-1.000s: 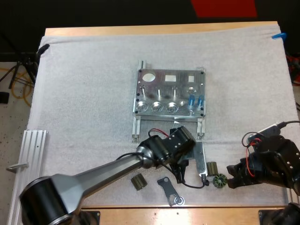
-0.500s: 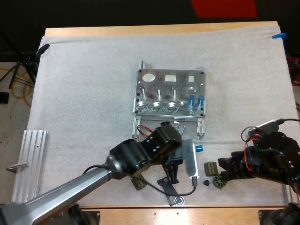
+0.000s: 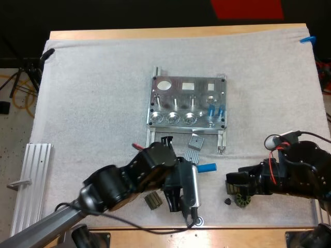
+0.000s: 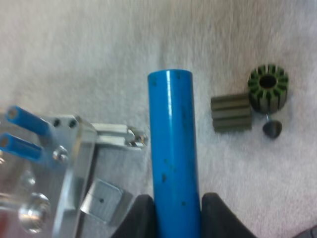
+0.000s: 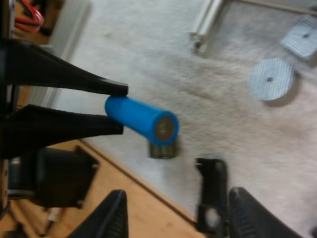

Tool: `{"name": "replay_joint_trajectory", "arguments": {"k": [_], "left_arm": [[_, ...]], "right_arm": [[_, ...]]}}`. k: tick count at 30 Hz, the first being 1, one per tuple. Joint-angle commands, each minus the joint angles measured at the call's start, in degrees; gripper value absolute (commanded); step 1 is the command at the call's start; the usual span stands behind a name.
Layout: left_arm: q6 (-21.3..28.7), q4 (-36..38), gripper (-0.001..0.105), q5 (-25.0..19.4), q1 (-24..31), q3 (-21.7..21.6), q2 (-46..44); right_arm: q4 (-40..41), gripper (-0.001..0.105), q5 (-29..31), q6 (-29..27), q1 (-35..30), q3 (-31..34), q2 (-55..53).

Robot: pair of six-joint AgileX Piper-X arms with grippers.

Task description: Load cells from right to left

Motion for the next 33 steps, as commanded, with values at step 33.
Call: {"name": "replay_joint_trajectory", "arguments": {"k": [33], "left_arm": [[0.0,-1.05,0.0,5.94,-0.08,-0.16,-4.38]], "right_arm": [[-12.9,0.045,-14.69,9.47,0.0,-0.31,7.74]]}}
